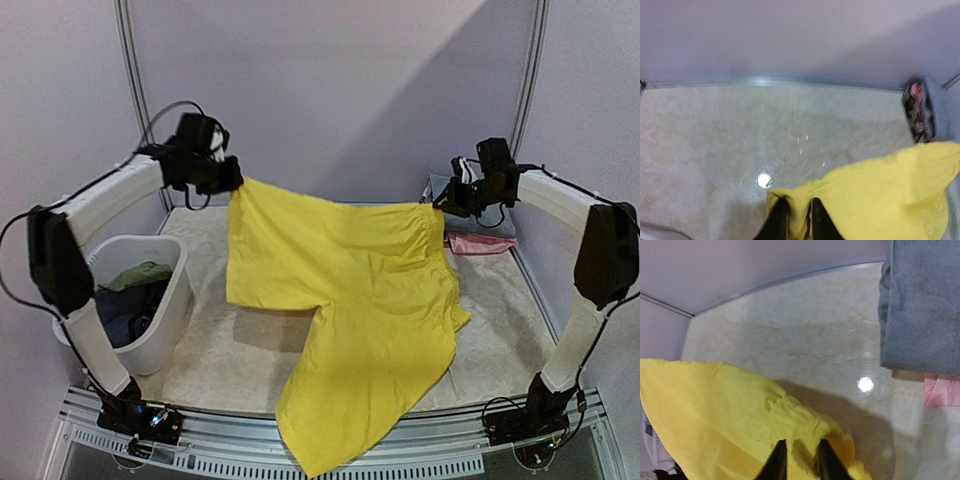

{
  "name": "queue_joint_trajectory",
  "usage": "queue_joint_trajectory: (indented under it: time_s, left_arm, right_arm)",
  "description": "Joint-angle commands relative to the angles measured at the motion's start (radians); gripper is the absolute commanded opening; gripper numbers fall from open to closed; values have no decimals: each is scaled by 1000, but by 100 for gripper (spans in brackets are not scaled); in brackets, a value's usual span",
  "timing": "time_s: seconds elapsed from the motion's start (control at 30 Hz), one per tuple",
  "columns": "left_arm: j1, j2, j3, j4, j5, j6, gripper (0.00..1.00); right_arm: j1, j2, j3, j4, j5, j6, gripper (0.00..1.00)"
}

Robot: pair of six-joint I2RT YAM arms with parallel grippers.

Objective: Fold and stack the mixed laundry pile
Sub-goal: Flatten out the crumpled shorts at the center of the board.

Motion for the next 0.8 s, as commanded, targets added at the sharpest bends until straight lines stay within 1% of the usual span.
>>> queue_joint_trajectory:
  time_s: [0.0, 0.07, 0.1, 0.13, 0.17, 0.2, 0.3, 0.37, 0.4, 0.47, 0.57, 0.63, 0.77]
  left_arm:
    - [0, 204, -38, 72, 120, -91, 37]
    - [-39, 260, -10, 29, 91, -88, 52]
    - [-54, 262, -10, 24, 75, -78, 62]
    - [-70, 251, -17, 22, 61, -67, 77]
    - [-82, 241, -19, 14, 31, -58, 89]
    - [-90, 234, -16, -5, 7, -50, 98]
    - [-109, 222, -2, -86, -19, -23, 100]
    - [-129, 206, -3, -152, -41, 3, 100]
    - [-144, 194, -7, -179, -49, 15, 99]
    - [-168, 161, -32, -217, -22, 37, 94]
    - [-218, 91, -121, -234, 42, 73, 90]
    - [-259, 42, -187, -243, 83, 92, 89]
    - [-350, -35, -318, -253, 111, 103, 87]
  right_arm:
    - [-45, 152, 73, 22, 59, 4, 32]
    - [-48, 228, 150, -55, 58, -7, 39]
    - [-48, 247, 165, -71, 54, -21, 42]
    - [-48, 249, 168, -75, 53, -27, 45]
    - [-48, 239, 166, -79, 55, -31, 48]
    - [-48, 228, 165, -85, 57, -37, 50]
    - [-48, 191, 152, -115, 58, -55, 54]
    - [-46, 152, 120, -126, 55, -62, 54]
    - [-43, 136, 97, -126, 49, -65, 55]
    - [-30, 92, 33, -126, 33, -85, 56]
    - [0, 17, -60, -137, 9, -132, 58]
    - [13, -31, -128, -151, 11, -162, 59]
    - [16, -132, -297, -140, 8, -157, 62]
